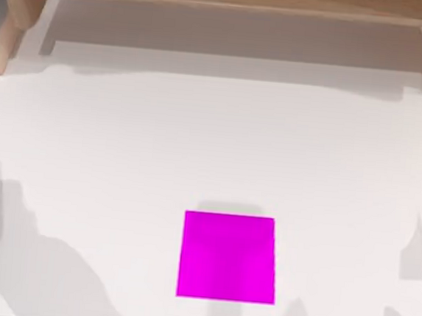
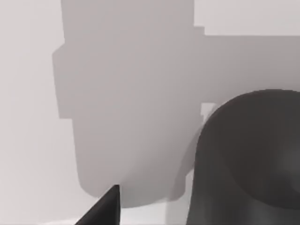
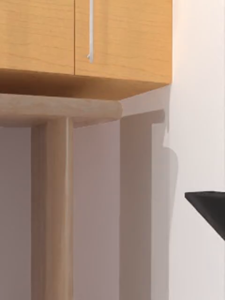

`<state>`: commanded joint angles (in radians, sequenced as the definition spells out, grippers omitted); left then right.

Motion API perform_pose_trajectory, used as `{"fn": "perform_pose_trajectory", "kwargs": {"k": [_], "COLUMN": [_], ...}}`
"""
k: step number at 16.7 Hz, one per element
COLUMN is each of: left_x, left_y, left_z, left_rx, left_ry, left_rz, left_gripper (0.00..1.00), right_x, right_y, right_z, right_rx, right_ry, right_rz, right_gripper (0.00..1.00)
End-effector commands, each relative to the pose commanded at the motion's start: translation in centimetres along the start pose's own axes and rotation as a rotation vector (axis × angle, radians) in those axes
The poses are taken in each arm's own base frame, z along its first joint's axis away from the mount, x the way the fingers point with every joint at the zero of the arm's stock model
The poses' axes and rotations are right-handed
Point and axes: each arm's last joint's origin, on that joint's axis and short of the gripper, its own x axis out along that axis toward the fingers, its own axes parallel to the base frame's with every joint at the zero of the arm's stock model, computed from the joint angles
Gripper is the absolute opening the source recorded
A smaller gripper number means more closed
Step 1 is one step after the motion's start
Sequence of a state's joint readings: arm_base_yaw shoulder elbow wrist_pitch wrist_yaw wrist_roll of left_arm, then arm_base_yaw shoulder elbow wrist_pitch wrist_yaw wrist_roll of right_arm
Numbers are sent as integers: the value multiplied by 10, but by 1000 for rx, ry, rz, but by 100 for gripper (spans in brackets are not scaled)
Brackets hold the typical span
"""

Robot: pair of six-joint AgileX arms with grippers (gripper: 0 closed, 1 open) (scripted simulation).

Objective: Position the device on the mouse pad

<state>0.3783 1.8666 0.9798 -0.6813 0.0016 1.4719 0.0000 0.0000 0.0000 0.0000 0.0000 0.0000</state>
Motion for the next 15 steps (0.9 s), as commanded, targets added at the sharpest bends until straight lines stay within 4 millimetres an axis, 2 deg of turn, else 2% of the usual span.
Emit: {"fn": "perform_pose_trajectory", "kwargs": {"k": [9, 15], "left_x": [0, 0], "left_y": [0, 0], "left_z": [0, 0], "left_rx": [0, 0], "left_ry": [0, 0], "left_rz": [0, 0], "left_gripper": [2, 0], "right_x": [0, 0], "right_y": [0, 0], "right_z": [0, 0], "right_rx": [0, 0], "right_ry": [0, 0], "right_rz": [0, 0], "right_gripper": [100, 100]}}
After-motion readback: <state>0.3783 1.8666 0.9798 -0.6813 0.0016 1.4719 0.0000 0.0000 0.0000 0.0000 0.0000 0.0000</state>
